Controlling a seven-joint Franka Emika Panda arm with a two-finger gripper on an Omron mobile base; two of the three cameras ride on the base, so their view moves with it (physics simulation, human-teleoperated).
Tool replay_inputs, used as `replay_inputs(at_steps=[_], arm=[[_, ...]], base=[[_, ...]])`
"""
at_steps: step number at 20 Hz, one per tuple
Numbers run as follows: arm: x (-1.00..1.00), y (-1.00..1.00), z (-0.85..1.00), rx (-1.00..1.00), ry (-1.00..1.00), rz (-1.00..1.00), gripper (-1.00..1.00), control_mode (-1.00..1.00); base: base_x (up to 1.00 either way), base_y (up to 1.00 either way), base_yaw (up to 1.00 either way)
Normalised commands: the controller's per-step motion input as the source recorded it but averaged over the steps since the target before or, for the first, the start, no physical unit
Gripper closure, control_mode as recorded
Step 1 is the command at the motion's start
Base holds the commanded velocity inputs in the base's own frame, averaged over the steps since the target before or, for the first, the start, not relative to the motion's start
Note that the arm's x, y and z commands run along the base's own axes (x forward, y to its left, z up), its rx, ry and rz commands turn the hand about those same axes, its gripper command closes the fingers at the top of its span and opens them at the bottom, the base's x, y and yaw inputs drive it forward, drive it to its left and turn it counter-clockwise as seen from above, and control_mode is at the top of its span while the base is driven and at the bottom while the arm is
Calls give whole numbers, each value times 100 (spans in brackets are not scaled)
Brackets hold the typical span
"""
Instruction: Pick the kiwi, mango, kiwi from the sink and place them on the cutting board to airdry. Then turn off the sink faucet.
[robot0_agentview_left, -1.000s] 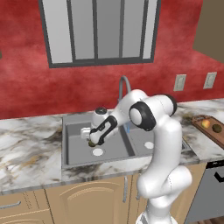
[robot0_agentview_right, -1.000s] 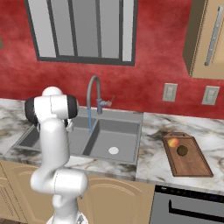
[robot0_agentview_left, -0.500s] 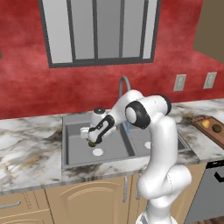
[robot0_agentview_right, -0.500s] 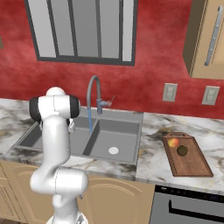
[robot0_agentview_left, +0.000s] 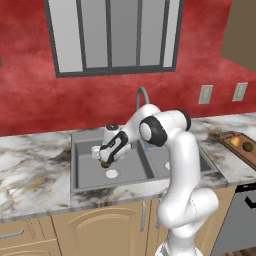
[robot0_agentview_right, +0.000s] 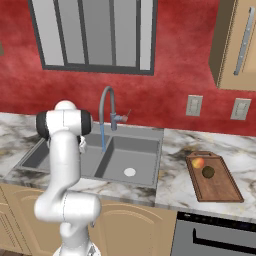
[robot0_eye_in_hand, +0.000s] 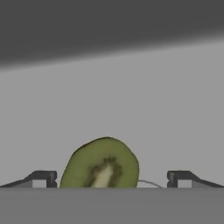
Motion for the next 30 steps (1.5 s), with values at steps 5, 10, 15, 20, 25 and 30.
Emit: replay_inputs(at_steps=[5,10,15,20,25,30], arm=[[11,1,-17,0,4,-4,-100,-100],[11,4,-19,0,4,-4,-100,-100],[8,7,-21,0,5,-5,-100,-100],[0,3,-20,0,5,-5,-100,-100],[0,9,-22,0,5,-6,100,-100],[0,0,-4,0,1,-6,100,-100]], base=[[0,0,0],[0,0,0],[0,0,0],[0,0,0],[0,0,0],[0,0,0]])
